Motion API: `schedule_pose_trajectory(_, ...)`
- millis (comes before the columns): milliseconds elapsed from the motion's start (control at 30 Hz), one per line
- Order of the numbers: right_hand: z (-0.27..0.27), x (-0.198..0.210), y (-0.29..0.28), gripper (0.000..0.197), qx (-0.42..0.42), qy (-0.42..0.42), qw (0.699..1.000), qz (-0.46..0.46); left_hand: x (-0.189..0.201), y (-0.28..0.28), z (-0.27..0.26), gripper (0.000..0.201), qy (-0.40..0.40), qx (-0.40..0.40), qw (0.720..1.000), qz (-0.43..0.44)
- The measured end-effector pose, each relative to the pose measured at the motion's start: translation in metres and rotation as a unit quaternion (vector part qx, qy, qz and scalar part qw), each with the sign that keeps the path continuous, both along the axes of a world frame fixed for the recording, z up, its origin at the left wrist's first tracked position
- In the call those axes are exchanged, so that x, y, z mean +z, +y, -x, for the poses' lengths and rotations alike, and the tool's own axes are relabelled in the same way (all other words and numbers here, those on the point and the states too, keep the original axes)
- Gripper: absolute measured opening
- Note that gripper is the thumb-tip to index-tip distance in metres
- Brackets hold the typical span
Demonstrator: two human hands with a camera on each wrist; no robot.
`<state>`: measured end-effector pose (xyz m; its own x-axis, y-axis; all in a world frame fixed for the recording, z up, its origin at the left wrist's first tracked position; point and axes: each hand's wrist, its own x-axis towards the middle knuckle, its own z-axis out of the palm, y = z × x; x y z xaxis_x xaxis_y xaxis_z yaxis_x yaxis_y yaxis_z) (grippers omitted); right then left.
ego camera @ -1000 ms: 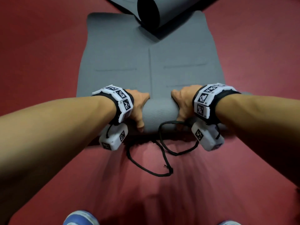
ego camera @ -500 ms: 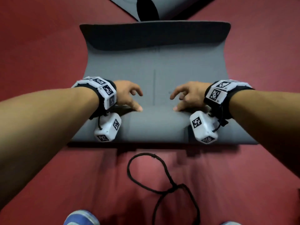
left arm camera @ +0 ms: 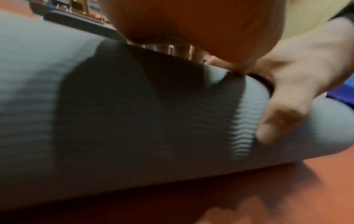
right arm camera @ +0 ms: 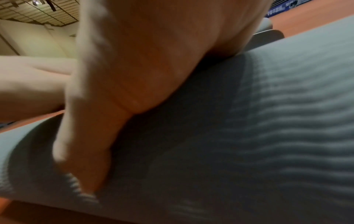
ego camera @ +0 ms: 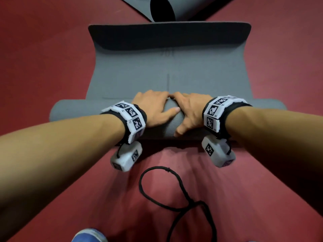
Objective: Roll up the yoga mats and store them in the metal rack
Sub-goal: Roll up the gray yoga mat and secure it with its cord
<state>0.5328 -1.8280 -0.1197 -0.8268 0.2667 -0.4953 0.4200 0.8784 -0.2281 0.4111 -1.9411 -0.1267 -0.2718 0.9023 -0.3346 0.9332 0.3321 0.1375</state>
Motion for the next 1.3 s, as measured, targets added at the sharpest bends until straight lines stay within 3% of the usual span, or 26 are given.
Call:
schedule_pose_trajectory(67, -0.003, -0.002, -0.001, 0.111, 0.013, 0.009, 0.999, -0.045, 0.001, -0.001, -0.004, 0.085, -0.011, -0.006, 1.000, 0.002)
schedule_pose_trajectory(167, -0.006, -0.003, 0.000, 0.110, 0.042, 0.035, 0.993, -0.108, 0.007, -0.003, -0.005, 0.102, 0.089, -0.062, 0.993, 0.048)
schedule_pose_trajectory(233, -0.008, -0.003, 0.003, 0.110, 0.037, 0.049, 0.992, -0.108, 0.011, 0.000, -0.016, 0.110, 0.130, -0.057, 0.988, 0.065)
schedule_pose_trajectory(333, -0.013, -0.004, 0.003, 0.105, 0.029, 0.062, 0.991, -0.117, 0.007, 0.007, -0.039, 0.102, 0.087, 0.008, 0.995, 0.048)
schedule_pose_trajectory(400, -0.014, -0.003, 0.003, 0.094, 0.012, 0.075, 0.987, -0.139, 0.001, 0.007, -0.042, 0.097, 0.076, 0.011, 0.997, 0.015)
schedule_pose_trajectory(534, -0.007, 0.004, 0.010, 0.073, -0.034, 0.092, 0.983, -0.155, 0.001, 0.004, -0.023, 0.133, 0.116, -0.014, 0.992, 0.055)
schedule_pose_trajectory(567, -0.006, 0.005, 0.012, 0.074, -0.039, 0.087, 0.985, -0.143, 0.002, 0.006, -0.020, 0.139, 0.114, -0.005, 0.991, 0.068)
schedule_pose_trajectory(634, -0.008, 0.004, 0.016, 0.096, -0.021, 0.050, 0.990, -0.133, 0.002, 0.011, -0.017, 0.146, 0.117, 0.013, 0.989, 0.085)
schedule_pose_trajectory(700, -0.012, 0.000, 0.015, 0.126, 0.008, 0.000, 0.989, -0.151, 0.002, 0.016, -0.016, 0.145, 0.133, 0.023, 0.987, 0.089)
schedule_pose_trajectory(767, -0.014, -0.005, 0.013, 0.138, 0.008, -0.029, 0.984, -0.177, 0.003, 0.019, -0.016, 0.134, 0.151, 0.018, 0.985, 0.076)
schedule_pose_trajectory(867, -0.009, -0.004, 0.009, 0.127, 0.006, -0.023, 0.978, -0.207, 0.006, 0.020, -0.012, 0.110, 0.160, -0.007, 0.985, 0.057)
schedule_pose_trajectory(967, -0.004, 0.002, 0.008, 0.107, 0.014, -0.007, 0.977, -0.211, 0.011, 0.021, -0.007, 0.102, 0.147, -0.021, 0.987, 0.065)
schedule_pose_trajectory(1067, -0.001, 0.011, 0.013, 0.099, -0.001, -0.032, 0.988, -0.151, 0.024, 0.026, -0.003, 0.098, 0.111, -0.039, 0.988, 0.100)
schedule_pose_trajectory(1167, 0.001, 0.020, 0.013, 0.100, -0.040, -0.108, 0.993, -0.013, 0.038, 0.031, -0.001, 0.091, -0.004, -0.046, 0.980, 0.195)
schedule_pose_trajectory(1234, -0.005, 0.020, 0.011, 0.098, -0.067, -0.150, 0.983, 0.087, 0.035, 0.032, -0.001, 0.080, -0.150, -0.042, 0.944, 0.291)
schedule_pose_trajectory(1300, -0.017, 0.019, 0.005, 0.092, -0.108, -0.209, 0.953, 0.193, 0.027, 0.027, -0.006, 0.070, -0.280, -0.033, 0.874, 0.396)
